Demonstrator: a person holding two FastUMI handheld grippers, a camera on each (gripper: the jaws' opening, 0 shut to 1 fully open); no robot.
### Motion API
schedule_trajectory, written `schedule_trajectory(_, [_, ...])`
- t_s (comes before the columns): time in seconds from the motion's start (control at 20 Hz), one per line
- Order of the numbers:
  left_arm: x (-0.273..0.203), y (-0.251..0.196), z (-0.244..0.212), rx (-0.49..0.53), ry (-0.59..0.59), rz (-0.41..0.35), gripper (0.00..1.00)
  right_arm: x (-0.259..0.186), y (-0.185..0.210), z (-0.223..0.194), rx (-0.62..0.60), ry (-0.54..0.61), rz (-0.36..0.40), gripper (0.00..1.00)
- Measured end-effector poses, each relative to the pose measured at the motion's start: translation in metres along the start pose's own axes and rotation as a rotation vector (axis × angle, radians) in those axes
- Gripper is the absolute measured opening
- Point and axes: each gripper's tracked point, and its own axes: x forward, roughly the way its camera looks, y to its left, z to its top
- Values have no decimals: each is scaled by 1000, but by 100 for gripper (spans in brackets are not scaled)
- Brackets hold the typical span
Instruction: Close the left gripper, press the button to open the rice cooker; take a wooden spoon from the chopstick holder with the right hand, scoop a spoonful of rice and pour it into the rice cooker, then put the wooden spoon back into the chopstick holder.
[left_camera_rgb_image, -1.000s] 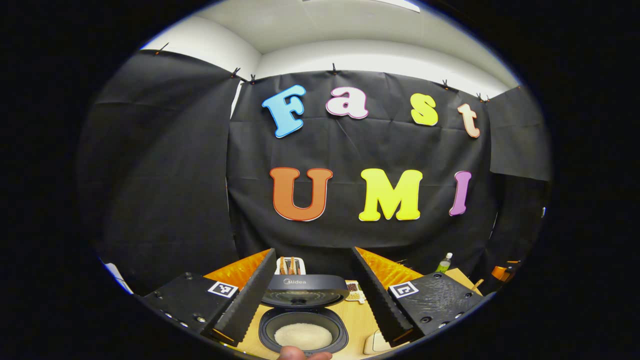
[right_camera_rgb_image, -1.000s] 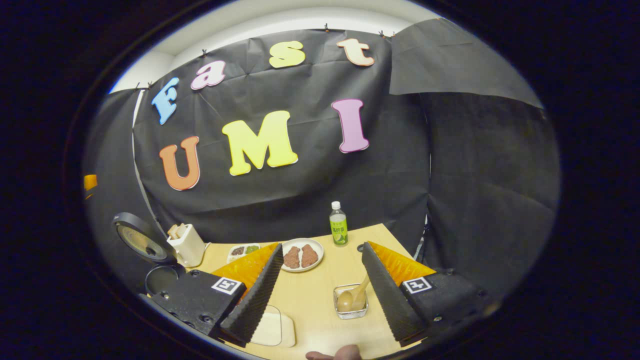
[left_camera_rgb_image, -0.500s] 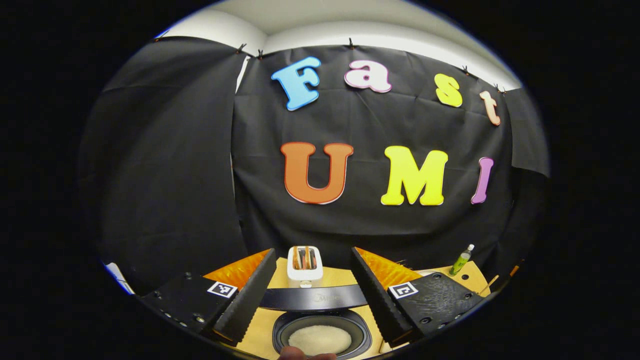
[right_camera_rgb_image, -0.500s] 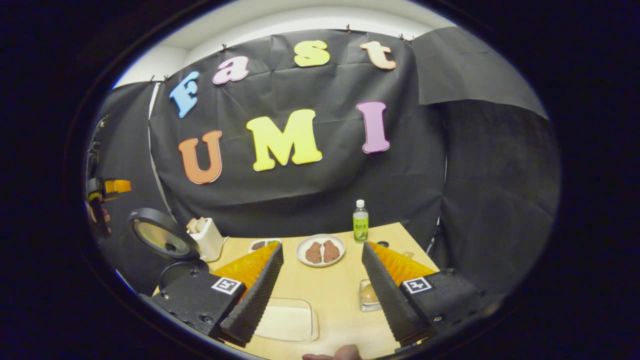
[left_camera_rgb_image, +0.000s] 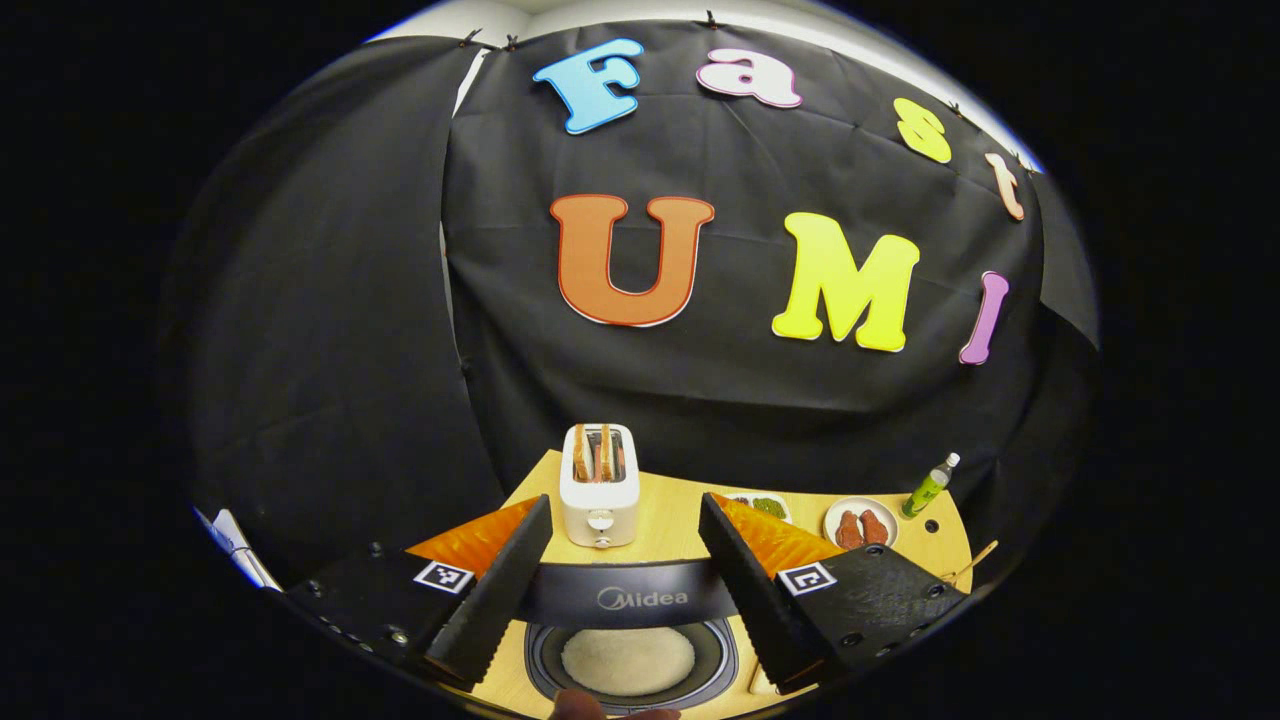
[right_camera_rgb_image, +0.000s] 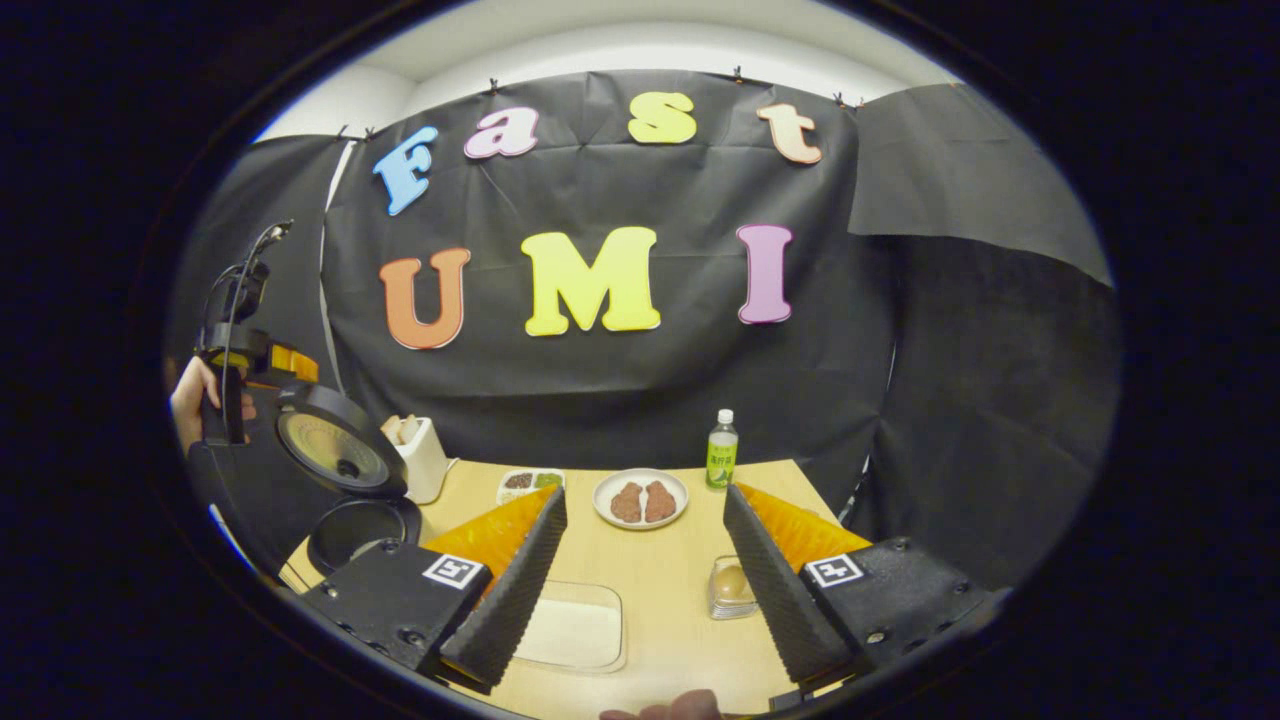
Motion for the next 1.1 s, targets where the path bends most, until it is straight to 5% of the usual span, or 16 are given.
schedule_trajectory(0.4, [-22,-1,-28,-2,40,-1,97,-8,12,-4,22,21,34,99])
schedule_trajectory(1.1, [-71,-13,-144,-26,221,-43,97,-17,37,-16,-11,36,121,100])
